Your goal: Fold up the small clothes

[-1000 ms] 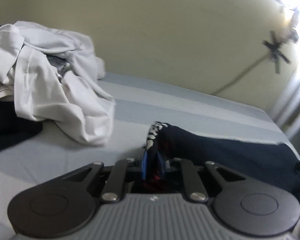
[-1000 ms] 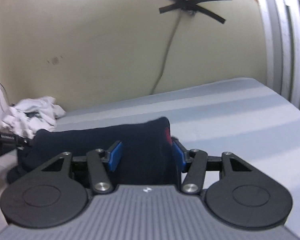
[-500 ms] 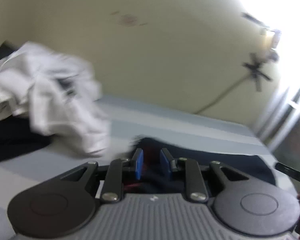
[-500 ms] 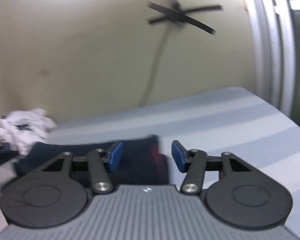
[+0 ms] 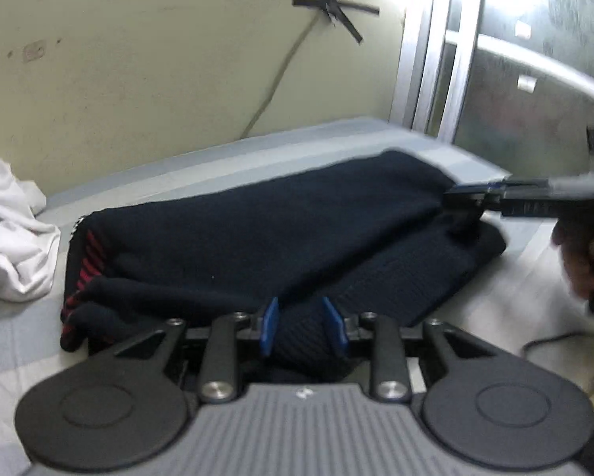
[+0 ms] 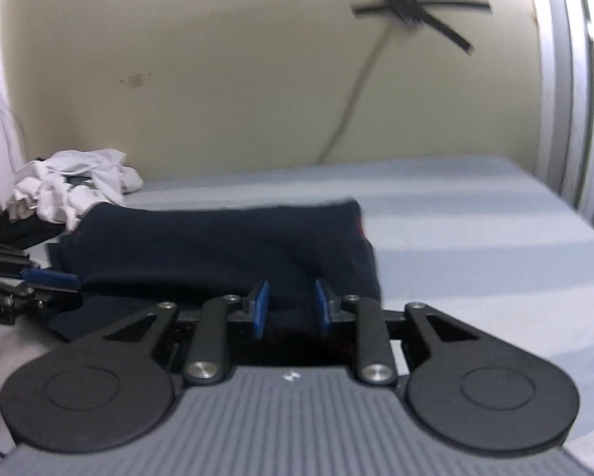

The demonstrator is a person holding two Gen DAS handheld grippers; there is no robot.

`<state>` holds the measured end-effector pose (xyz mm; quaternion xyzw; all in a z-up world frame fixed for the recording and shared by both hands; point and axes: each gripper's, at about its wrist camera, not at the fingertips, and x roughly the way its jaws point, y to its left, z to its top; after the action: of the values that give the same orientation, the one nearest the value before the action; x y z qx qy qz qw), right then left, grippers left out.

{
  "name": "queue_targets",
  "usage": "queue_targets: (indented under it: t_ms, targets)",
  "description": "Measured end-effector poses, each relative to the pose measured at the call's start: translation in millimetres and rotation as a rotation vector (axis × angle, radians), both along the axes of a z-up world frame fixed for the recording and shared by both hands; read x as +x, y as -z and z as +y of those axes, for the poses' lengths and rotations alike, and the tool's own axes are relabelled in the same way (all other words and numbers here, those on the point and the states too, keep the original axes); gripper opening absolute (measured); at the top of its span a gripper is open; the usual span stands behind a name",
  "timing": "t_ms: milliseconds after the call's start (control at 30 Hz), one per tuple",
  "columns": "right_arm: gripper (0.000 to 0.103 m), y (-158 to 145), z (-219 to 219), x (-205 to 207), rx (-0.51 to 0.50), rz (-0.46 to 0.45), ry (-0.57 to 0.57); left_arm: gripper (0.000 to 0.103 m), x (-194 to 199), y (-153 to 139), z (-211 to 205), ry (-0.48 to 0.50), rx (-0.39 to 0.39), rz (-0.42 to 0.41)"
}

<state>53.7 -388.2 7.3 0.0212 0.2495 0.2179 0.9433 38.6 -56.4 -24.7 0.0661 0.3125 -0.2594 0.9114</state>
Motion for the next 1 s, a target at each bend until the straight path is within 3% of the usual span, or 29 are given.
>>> queue_targets:
  t_ms: [133,233,333,467,567,700,767,867,967,1000]
  targets:
    - [0.03,-7.8,26.1,-2.6,0.055,0.009,-0.159,0.027,-3.5,-8.9,2.7,0.034,-0.09,0.005]
    - [0.03,3.7,53.5,6.7,0.038,0.055,-0.225,0.027,-1.8,-3.1,-15.7,0.085,-0.06,0.006]
    - [0.029,29.5,63.3,17.3,-0.014,0.147,-0.235,0.026,12.8,17.5,-26.5,0.086,0.004,0.105]
    - [0.029,16.6,39.2,4.9,0.033,0.193,-0.262,0.028,5.4,5.1,-14.4,0.137,-0.043,0.13]
    - [0.029,3.0,4.5,-7.9,0.128,0.15,-0.181,0.03,17.1,-11.5,-6.5,0.113,-0.124,0.12]
    - [0.053,-0.1,-54.0,-13.8,0.342,0.136,0.056,0.028,56.2,-21.0,-6.4,0.055,-0.225,0.131]
    - [0.055,7.8,-73.6,-10.2,0.396,0.179,0.152,0.028,78.2,-16.0,-16.8,0.045,-0.254,0.167]
    - [0.055,24.9,-91.0,0.2,0.444,0.27,0.204,0.024,106.9,6.2,-41.9,0.019,-0.225,0.237]
    - [0.055,40.4,-82.8,21.7,0.431,0.335,0.204,0.012,112.0,15.5,-50.3,-0.003,-0.18,0.15]
    - [0.057,42.0,-81.3,25.3,0.443,0.312,0.194,0.011,115.2,16.6,-50.2,-0.022,-0.187,0.152]
